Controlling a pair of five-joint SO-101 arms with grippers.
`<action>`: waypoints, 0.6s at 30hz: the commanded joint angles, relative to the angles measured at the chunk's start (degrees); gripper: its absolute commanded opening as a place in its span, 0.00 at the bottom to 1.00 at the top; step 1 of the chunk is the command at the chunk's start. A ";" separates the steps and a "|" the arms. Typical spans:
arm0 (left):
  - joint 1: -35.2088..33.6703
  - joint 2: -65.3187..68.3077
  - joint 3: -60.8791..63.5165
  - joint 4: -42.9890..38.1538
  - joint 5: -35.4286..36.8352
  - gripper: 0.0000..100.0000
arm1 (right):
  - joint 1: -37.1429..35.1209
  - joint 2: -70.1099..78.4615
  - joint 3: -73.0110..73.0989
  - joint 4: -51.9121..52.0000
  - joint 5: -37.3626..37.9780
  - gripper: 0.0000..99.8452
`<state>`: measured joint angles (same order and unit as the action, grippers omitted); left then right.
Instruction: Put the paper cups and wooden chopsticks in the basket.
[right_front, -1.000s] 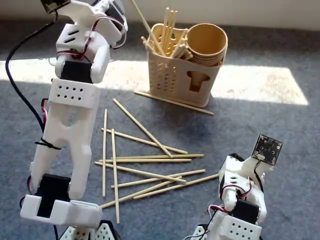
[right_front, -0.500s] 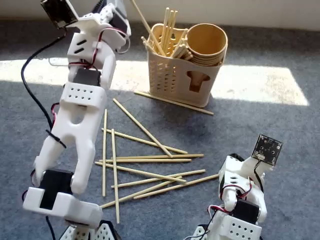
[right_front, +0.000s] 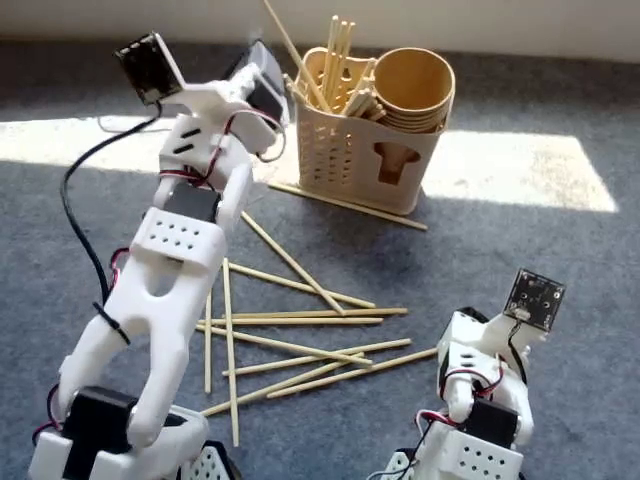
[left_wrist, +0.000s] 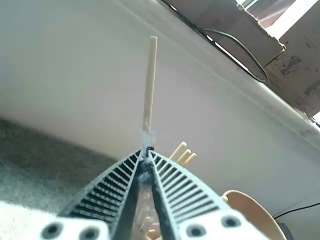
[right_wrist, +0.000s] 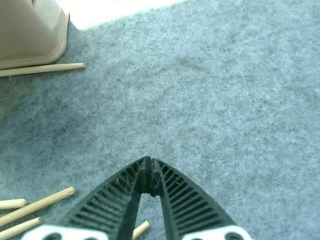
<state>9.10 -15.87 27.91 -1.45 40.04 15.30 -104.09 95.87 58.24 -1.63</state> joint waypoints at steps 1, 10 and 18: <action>1.54 -4.88 3.21 -0.35 0.79 0.01 | 0.57 -0.22 5.49 0.40 -0.35 0.01; -5.23 -1.27 5.14 -12.92 0.97 0.01 | 0.57 -0.22 5.49 0.40 -0.35 0.01; -6.29 9.36 4.88 -30.24 0.97 0.01 | 0.57 -0.13 5.49 0.40 -0.35 0.01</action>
<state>2.95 -7.52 33.45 -24.92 40.75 15.30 -104.09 95.87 58.24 -1.63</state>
